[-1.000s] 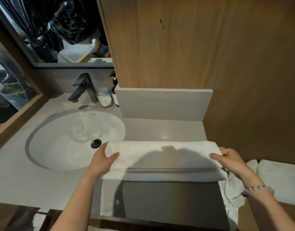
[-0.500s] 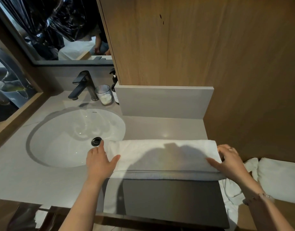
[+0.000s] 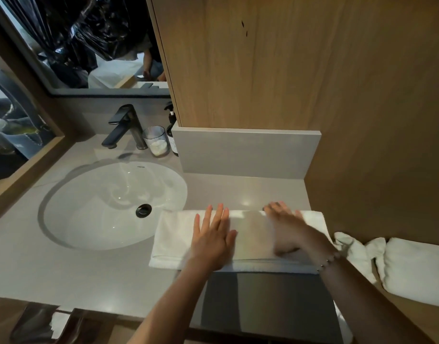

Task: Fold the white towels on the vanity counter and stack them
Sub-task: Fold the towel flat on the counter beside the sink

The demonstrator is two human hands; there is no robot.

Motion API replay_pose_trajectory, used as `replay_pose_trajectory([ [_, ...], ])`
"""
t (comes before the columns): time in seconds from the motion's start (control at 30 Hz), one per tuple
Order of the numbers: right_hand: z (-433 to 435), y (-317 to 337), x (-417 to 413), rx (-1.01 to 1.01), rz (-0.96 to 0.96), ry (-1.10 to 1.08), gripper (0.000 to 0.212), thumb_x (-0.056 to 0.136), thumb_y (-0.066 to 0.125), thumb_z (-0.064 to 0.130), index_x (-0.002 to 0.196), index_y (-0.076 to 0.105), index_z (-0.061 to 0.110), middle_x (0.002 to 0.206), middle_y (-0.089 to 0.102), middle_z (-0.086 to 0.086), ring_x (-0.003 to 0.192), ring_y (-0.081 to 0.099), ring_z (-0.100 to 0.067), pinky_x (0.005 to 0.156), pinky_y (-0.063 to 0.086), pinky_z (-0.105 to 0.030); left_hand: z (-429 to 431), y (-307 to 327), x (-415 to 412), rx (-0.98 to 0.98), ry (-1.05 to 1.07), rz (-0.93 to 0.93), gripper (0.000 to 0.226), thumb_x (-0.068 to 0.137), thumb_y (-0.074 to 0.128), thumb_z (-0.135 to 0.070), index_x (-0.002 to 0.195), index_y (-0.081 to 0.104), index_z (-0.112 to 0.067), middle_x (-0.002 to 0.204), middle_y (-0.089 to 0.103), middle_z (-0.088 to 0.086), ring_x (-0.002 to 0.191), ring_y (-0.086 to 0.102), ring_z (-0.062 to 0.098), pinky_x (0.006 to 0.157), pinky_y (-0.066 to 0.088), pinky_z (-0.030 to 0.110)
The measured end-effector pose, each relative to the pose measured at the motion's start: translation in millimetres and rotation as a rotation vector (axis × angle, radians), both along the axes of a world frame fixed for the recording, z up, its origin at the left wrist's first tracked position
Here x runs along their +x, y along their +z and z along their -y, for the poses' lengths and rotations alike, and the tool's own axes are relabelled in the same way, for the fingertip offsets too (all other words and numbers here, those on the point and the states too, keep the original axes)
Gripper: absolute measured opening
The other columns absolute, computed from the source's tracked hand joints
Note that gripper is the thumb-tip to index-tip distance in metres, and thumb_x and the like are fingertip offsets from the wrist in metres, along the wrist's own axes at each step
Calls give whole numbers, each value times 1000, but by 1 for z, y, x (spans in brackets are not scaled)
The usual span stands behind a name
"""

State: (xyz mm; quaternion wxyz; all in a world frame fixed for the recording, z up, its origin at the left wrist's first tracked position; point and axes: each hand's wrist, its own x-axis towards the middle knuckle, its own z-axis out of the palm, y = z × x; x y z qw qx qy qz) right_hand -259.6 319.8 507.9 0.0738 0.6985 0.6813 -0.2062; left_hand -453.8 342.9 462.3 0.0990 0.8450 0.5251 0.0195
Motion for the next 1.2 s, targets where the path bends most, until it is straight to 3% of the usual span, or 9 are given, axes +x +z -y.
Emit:
replay_pose_trajectory([
  [0.1, -8, -3, -47, 140, -294, -3, 73, 87, 54, 18, 149, 15, 22, 158, 9, 2, 146, 4, -16, 116, 7, -40, 1, -1, -1, -9, 7, 20, 80, 77, -14, -55, 150, -1, -25, 158, -11, -6, 145, -14, 21, 114, -10, 42],
  [0.2, -2, -26, -76, 347, -306, -15, 51, 99, 18, 39, 149, 17, 26, 158, 13, 5, 146, 4, -11, 116, -6, -36, -1, -2, -4, -33, -12, 54, 58, 95, 0, -49, 149, -7, -29, 157, -16, -6, 143, -20, 18, 111, -15, 35],
  [0.27, 4, -44, -76, 423, -210, 49, 85, 82, -28, 57, 150, 10, 24, 158, 7, 4, 146, 0, -13, 110, -15, -34, -2, -3, -7, -35, -10, 79, 54, 100, 8, -42, 149, -6, -29, 157, -14, -5, 143, -18, 15, 111, -14, 32],
  [0.33, 5, -54, -71, 398, -116, 103, 106, 61, -47, 58, 150, -2, 23, 158, -4, 4, 145, -9, -14, 106, -21, -32, -2, -4, -9, -32, -6, 106, 53, 100, 11, -39, 150, -4, -27, 158, -11, -5, 145, -13, 15, 112, -11, 30],
  [0.5, 9, -51, -51, 351, -64, 76, 101, 63, -33, 66, 150, -2, 27, 158, -7, 6, 145, -10, -11, 108, -19, -26, -4, -4, -23, -25, 46, 107, 60, 95, 10, -43, 150, 5, -22, 159, -3, -1, 146, -5, 16, 110, -8, 24],
  [0.63, 18, -50, -20, 331, -27, -20, 109, 58, -33, 75, 150, 1, 28, 159, -5, 5, 146, -7, -14, 114, -10, -30, -8, -4, -31, -65, 89, 39, 87, 74, -9, -63, 150, -1, -21, 159, -8, 1, 146, -8, 17, 114, -9, 31],
  [0.9, 30, -51, 20, 371, 115, -180, 107, 65, -22, 80, 148, 19, 26, 158, 12, -2, 146, 5, -23, 115, -5, -40, -9, -2, -46, -67, 291, -79, 108, 57, -9, -82, 150, -7, -26, 156, -19, 2, 143, -20, 19, 115, -12, 41],
  [1.07, 37, -48, 26, 404, 180, -274, 106, 69, -17, 80, 144, 31, 24, 155, 24, -5, 145, 16, -23, 115, 6, -48, -5, 3, -50, -65, 385, -64, 100, 74, 21, -85, 149, -9, -27, 155, -24, 7, 141, -25, 27, 116, -11, 38],
  [1.2, 38, -50, 28, 433, 155, -305, 104, 71, -10, 82, 143, 36, 21, 154, 26, -8, 144, 18, -25, 115, 12, -47, -3, 3, -55, -68, 476, 12, 119, 68, 28, -88, 149, -11, -10, 156, -17, 14, 144, -16, 24, 118, -6, 36],
])
